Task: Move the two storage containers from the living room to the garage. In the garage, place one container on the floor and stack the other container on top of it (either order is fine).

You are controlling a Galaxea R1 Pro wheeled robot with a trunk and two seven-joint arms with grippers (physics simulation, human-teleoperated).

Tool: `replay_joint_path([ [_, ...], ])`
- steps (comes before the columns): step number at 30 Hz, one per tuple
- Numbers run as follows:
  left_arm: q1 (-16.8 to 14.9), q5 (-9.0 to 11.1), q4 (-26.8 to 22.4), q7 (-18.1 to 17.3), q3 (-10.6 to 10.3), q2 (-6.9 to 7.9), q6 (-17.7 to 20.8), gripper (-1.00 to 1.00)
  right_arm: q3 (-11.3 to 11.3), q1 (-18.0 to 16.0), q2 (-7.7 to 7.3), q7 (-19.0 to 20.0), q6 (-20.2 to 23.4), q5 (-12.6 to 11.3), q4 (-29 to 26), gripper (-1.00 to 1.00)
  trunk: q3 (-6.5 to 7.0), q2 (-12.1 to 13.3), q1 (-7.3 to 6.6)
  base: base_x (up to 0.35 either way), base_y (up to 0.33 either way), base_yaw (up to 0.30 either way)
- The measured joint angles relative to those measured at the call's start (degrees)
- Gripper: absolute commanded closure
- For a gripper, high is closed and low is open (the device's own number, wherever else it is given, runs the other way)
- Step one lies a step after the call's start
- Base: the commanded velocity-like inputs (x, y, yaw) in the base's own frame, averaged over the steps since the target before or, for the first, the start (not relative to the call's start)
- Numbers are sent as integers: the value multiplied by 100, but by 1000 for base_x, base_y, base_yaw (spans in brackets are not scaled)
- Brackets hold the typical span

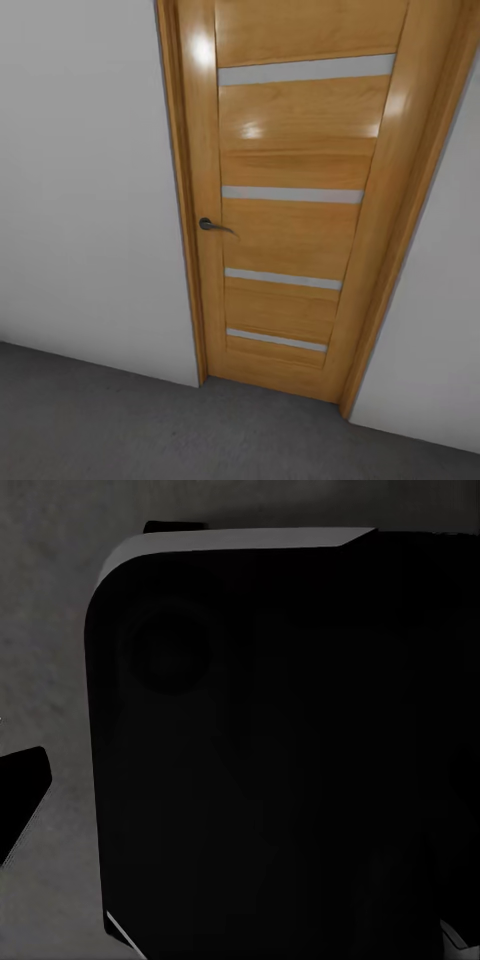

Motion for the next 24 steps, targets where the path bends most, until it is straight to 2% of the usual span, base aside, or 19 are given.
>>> replay_joint_path([
  [11, 0, 1, 4, 0, -1, 0, 0, -100, 0, 0, 0, 0, 1, 0, 4, -100, 0, 0, -2, 99, 0, -256],
  [24, 0, 8, 4, 0, -1, 0, 0, -100, 0, 1, 0, 0, 1, 0, 8, -100, 0, 0, -3, 281, 0, -243],
])
